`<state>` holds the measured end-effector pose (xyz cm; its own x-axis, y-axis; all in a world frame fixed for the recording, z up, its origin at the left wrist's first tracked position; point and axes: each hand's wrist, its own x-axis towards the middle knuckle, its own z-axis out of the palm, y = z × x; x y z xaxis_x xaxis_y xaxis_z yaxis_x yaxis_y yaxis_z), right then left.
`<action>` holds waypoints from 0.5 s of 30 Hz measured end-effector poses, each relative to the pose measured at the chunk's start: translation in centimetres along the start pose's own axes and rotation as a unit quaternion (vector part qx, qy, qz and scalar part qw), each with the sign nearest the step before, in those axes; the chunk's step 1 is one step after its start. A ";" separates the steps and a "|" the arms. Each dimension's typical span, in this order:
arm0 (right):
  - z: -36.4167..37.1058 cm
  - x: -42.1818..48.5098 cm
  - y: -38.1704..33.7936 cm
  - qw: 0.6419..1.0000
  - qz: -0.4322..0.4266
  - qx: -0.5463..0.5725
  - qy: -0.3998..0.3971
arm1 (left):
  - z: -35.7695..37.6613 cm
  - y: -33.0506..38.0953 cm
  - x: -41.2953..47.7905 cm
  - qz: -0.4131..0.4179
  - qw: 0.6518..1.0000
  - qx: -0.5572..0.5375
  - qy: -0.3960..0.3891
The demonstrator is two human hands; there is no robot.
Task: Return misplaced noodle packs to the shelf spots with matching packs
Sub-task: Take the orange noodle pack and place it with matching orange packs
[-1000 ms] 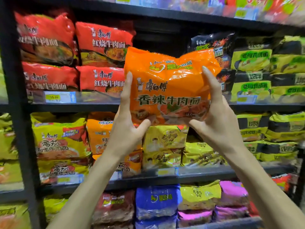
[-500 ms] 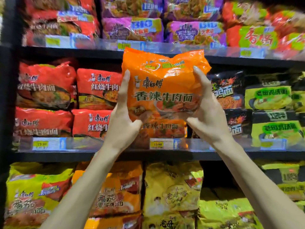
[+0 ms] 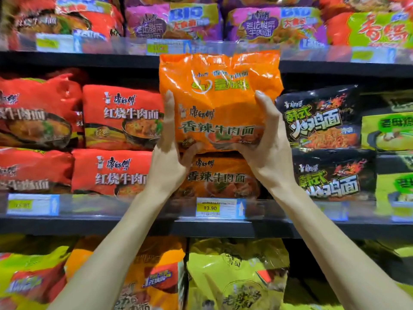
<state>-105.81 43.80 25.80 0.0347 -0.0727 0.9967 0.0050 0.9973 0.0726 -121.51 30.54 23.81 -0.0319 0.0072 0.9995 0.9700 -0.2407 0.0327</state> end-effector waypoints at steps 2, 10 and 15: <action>0.7 -0.3 0.2 1.000 0.005 0.009 0.010 | 0.2 -0.5 0.0 -0.016 1.000 0.018 -0.018; 1.6 -1.5 0.8 0.996 0.032 -0.070 -0.050 | 0.5 -0.3 -0.5 -0.095 0.989 0.090 -0.066; 1.6 -1.3 0.9 0.992 0.051 -0.093 -0.069 | 0.8 -0.3 0.0 -0.095 0.985 0.127 -0.065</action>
<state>-107.44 44.78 24.60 -0.0930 0.0429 0.9947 0.1934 0.9808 -0.0242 -121.65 31.39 23.82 -0.2031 0.1565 0.9666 0.9791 0.0276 0.2013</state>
